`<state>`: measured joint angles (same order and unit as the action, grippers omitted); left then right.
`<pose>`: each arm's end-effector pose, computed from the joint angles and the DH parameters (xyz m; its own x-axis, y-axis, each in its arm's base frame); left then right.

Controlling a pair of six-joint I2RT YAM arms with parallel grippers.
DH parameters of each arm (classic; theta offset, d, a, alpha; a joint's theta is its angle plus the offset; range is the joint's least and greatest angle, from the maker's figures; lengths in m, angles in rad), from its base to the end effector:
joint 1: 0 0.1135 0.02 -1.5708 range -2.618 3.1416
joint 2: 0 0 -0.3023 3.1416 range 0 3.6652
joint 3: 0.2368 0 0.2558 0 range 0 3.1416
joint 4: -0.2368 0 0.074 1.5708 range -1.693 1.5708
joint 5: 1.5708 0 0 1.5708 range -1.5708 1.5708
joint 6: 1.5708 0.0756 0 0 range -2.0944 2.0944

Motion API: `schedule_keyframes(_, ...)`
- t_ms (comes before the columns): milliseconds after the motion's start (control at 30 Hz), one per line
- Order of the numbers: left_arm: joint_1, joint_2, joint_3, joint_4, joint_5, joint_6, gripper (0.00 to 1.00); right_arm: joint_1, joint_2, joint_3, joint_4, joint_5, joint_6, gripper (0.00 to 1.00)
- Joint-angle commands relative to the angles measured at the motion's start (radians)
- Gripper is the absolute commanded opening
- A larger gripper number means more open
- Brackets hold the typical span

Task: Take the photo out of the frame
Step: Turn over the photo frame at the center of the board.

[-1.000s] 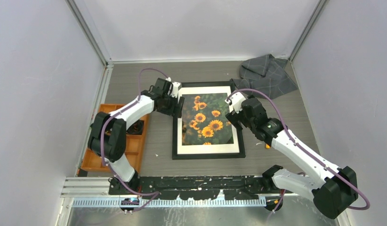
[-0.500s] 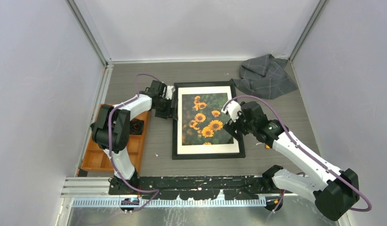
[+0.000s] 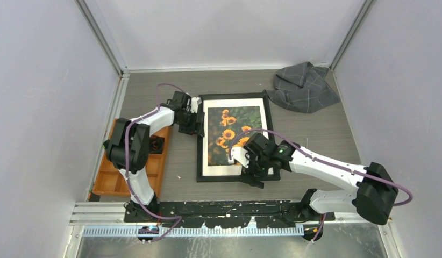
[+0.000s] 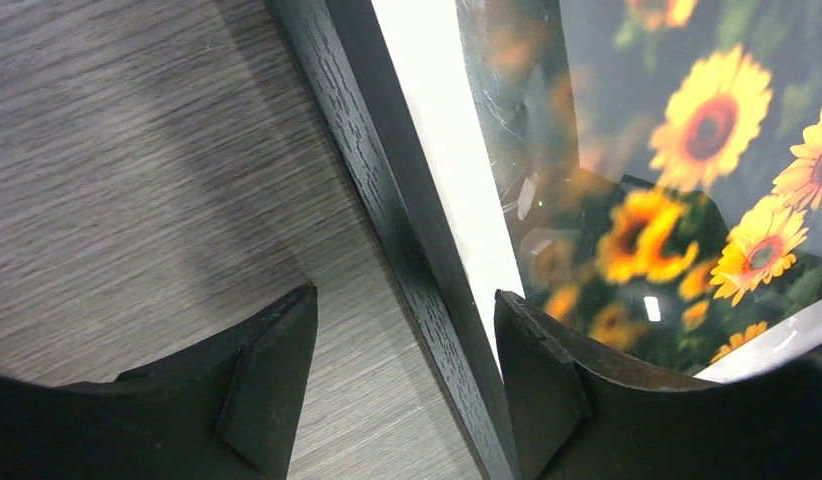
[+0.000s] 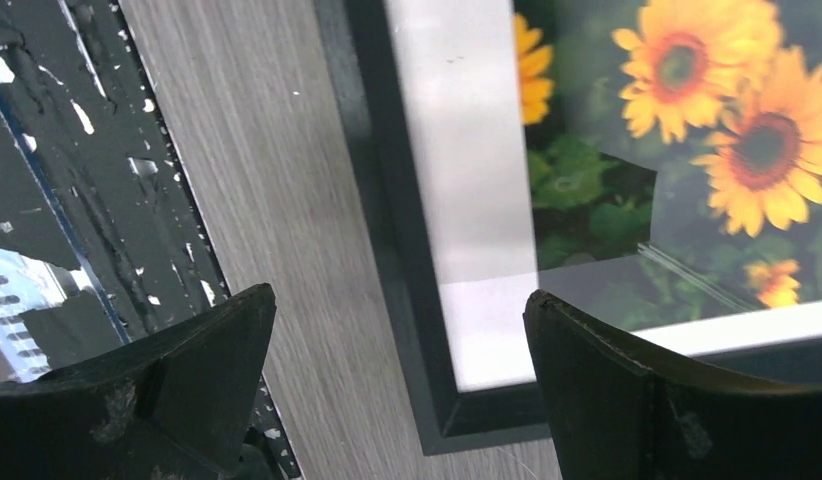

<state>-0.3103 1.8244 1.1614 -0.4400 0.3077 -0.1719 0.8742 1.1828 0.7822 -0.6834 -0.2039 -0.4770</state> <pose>0.3688 -0.1423 0.1700 -0.9094 0.1204 -0.3980 0.2695 0.8997 -0.3435 0.1341 0.1841 0.2208 -0.1310 -0.8574 -0.4977 -0.9816 0.1824 -0.0558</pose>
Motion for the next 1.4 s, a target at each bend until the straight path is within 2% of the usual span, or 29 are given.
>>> schedule_keyframes(0, 0.011, -0.032, 0.022, -0.024, 0.021, 0.055, 0.68, 0.059, 0.045, 0.025, 0.012, 0.016, 0.014, 0.98)
schedule_keyframes(133, 0.011, -0.049, 0.046, -0.062, 0.039, 0.089, 0.70, 0.115, 0.115, 0.016, 0.037, 0.067, 0.014, 0.89)
schedule_keyframes(333, 0.018, -0.120, 0.039, -0.082, 0.053, 0.141, 0.72, 0.166, 0.202, 0.006, 0.128, 0.257, 0.038, 0.88)
schedule_keyframes(467, 0.030, -0.178, 0.024, -0.067, 0.058, 0.159, 0.72, 0.167, 0.207, -0.007, 0.190, 0.329, 0.041, 0.82)
schedule_keyframes(600, 0.032, -0.211, 0.032, -0.082, 0.075, 0.167, 0.73, 0.167, 0.240, -0.010, 0.192, 0.341, 0.036, 0.72)
schedule_keyframes(833, 0.033, -0.298, 0.007, -0.085, 0.116, 0.231, 0.73, 0.173, 0.256, -0.009, 0.167, 0.292, 0.028, 0.67)
schedule_keyframes(933, 0.033, -0.343, -0.031, -0.066, 0.145, 0.273, 0.76, 0.179, 0.292, -0.005, 0.167, 0.308, 0.028, 0.55)
schedule_keyframes(1100, 0.033, -0.460, -0.151, 0.019, 0.204, 0.367, 0.85, 0.190, 0.318, 0.008, 0.160, 0.315, 0.030, 0.24)
schedule_keyframes(1200, 0.033, -0.581, -0.270, 0.133, 0.238, 0.458, 0.92, 0.190, 0.306, 0.014, 0.160, 0.328, 0.034, 0.03)
schedule_keyframes(1333, 0.033, -0.751, -0.506, 0.345, 0.341, 0.639, 0.94, 0.170, 0.267, 0.018, 0.165, 0.320, 0.036, 0.01)
schedule_keyframes(1367, 0.031, -0.752, -0.526, 0.329, 0.382, 0.696, 0.95, 0.163, 0.258, 0.019, 0.162, 0.315, 0.037, 0.01)
